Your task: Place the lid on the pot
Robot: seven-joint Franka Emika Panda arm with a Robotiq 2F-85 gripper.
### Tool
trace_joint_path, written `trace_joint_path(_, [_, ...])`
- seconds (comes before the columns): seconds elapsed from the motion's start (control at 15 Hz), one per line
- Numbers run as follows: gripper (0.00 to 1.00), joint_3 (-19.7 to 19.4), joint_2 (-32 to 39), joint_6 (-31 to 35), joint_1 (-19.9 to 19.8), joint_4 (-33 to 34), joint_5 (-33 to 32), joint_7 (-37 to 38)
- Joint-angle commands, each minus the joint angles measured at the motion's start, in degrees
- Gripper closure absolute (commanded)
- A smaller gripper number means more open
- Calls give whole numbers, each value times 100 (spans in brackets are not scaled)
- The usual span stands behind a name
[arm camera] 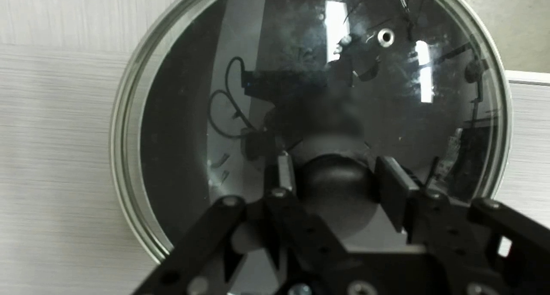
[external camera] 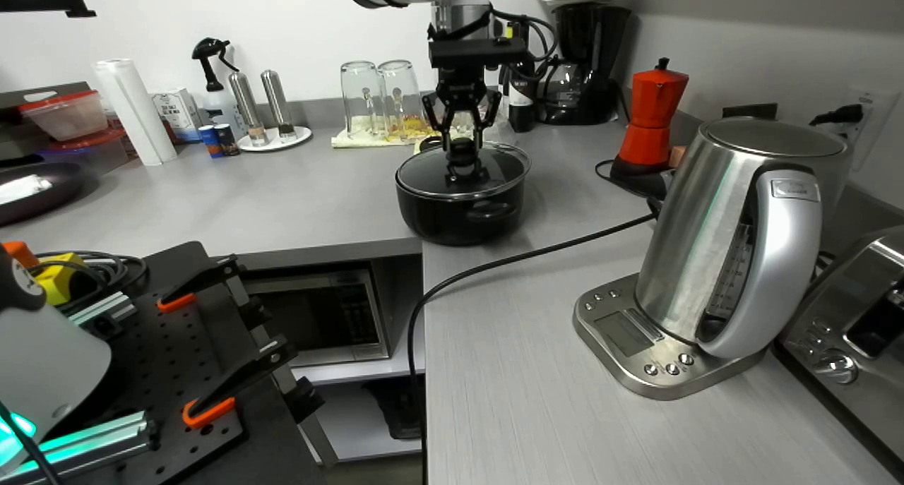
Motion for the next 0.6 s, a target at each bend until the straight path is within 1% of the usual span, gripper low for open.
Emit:
trace_joint_path(0.0, [75, 95, -4, -54, -89, 103, 223, -217])
trace_joint_path(0.53, [75, 133, 76, -92, -53, 145, 210, -223])
